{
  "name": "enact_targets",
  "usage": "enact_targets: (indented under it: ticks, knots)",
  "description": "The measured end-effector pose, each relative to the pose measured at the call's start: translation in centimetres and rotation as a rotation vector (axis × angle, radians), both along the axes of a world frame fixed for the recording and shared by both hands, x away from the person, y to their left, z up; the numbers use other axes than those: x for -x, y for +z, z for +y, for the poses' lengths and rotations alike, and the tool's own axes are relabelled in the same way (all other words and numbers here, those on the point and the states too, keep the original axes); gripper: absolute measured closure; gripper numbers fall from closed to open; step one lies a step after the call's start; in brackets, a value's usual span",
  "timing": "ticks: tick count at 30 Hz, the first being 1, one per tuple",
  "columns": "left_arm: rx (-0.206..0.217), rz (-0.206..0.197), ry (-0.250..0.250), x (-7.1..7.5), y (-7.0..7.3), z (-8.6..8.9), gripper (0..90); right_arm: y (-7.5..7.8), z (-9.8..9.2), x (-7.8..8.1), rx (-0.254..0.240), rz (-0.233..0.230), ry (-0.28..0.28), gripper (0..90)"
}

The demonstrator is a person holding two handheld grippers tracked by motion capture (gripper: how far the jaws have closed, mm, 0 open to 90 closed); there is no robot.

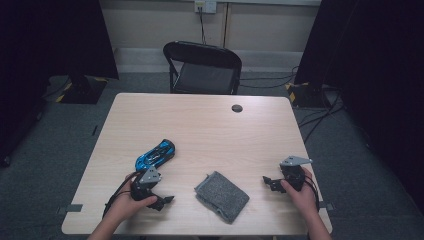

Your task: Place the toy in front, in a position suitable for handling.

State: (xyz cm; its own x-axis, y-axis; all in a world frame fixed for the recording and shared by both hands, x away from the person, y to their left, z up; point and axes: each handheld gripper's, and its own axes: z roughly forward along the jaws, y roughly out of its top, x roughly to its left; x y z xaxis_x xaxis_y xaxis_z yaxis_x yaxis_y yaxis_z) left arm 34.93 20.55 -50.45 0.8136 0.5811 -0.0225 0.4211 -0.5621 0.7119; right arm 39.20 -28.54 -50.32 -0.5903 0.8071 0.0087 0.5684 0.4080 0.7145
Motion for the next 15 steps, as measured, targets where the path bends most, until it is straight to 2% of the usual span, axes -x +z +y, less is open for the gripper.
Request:
enact_targets:
  ticks: [15]
  knots:
    - [-0.002,0.001,0.034,0.71,0.09,0.18,2.6,0.00,-0.09,-0.21,-0.001,-0.001,0.022,9.4]
